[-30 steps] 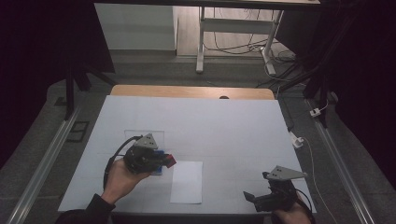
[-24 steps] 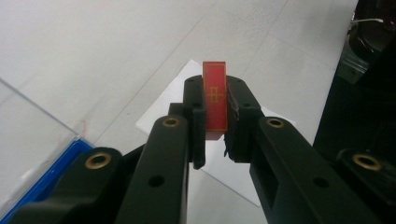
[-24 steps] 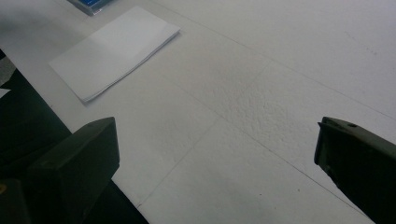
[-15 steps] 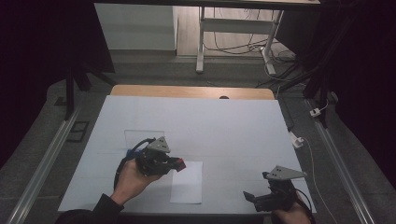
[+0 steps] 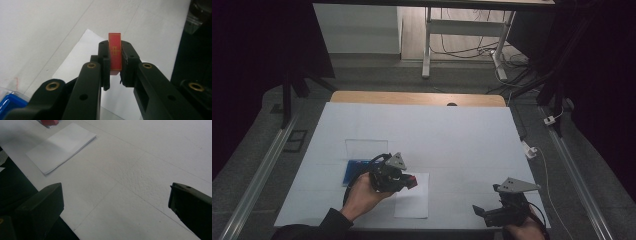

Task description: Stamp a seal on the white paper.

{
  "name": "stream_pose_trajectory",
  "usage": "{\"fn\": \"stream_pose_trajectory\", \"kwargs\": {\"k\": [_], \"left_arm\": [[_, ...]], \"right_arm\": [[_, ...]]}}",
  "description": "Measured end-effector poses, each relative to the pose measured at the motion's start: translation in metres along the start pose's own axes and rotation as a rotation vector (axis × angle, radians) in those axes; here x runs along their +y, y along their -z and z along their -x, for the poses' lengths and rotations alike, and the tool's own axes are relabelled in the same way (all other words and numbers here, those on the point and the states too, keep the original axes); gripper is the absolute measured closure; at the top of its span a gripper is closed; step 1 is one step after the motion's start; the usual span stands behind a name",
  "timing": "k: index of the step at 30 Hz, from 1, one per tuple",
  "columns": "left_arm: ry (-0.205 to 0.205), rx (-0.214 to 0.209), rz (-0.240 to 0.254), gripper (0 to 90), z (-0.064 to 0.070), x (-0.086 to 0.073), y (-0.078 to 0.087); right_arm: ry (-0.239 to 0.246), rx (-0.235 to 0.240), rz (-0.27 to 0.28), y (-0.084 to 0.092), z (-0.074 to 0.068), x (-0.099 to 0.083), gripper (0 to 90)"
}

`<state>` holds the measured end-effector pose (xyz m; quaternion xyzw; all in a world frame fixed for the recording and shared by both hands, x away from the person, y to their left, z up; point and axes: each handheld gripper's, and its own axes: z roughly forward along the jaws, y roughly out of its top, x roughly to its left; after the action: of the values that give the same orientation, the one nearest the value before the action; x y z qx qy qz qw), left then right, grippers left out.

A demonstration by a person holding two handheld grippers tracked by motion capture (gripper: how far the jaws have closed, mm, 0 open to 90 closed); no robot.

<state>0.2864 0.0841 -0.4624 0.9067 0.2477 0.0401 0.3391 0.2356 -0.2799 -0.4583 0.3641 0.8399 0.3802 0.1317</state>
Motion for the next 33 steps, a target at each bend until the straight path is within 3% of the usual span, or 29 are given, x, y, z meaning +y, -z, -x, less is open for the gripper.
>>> {"fn": "stream_pose_trajectory", "kwargs": {"k": [20,25,33], "left_arm": [[-0.012,0.026,-0.086,79.8,0.002,-0.012,-0.037],[-0.043,0.053,-0.082,80.1,0.007,-0.014,-0.039],[-0.003,0.053,-0.053,80.4,0.007,-0.019,-0.04]], "right_arm": [[-0.001,0.001,0.005,0.001,0.0,0.0,0.2],[0.002,0.003,0.005,0.0,0.0,0.0,0.1],[0.006,0.001,-0.002,0.0,-0.001,0.0,0.2]]}}
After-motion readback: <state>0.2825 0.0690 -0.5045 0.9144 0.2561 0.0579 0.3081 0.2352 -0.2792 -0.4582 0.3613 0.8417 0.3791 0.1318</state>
